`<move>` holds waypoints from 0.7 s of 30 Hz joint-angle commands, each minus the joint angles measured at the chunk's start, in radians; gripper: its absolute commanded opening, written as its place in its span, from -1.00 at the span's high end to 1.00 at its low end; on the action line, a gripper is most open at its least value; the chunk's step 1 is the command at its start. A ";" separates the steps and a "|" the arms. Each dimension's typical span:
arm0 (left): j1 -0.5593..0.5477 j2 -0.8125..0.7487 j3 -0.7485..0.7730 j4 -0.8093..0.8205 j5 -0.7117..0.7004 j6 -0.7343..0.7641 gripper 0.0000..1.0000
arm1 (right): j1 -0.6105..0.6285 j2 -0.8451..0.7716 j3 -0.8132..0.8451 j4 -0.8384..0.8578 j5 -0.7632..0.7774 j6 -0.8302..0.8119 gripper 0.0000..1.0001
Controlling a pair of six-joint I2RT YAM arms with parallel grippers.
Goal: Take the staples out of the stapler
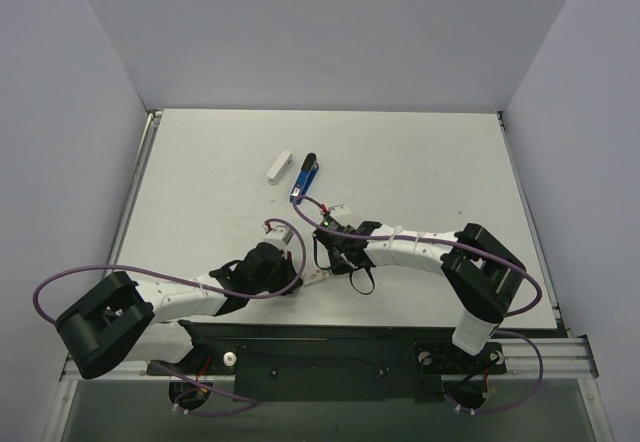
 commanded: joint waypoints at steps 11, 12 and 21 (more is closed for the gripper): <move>-0.020 0.015 0.002 0.042 -0.010 -0.005 1.00 | 0.026 0.031 0.056 -0.069 0.005 0.010 1.00; -0.020 0.015 0.002 0.040 -0.010 -0.005 1.00 | 0.030 0.031 0.056 -0.072 0.007 0.010 1.00; -0.021 0.025 -0.003 0.042 -0.020 0.002 1.00 | 0.063 0.026 0.049 -0.087 0.005 0.005 1.00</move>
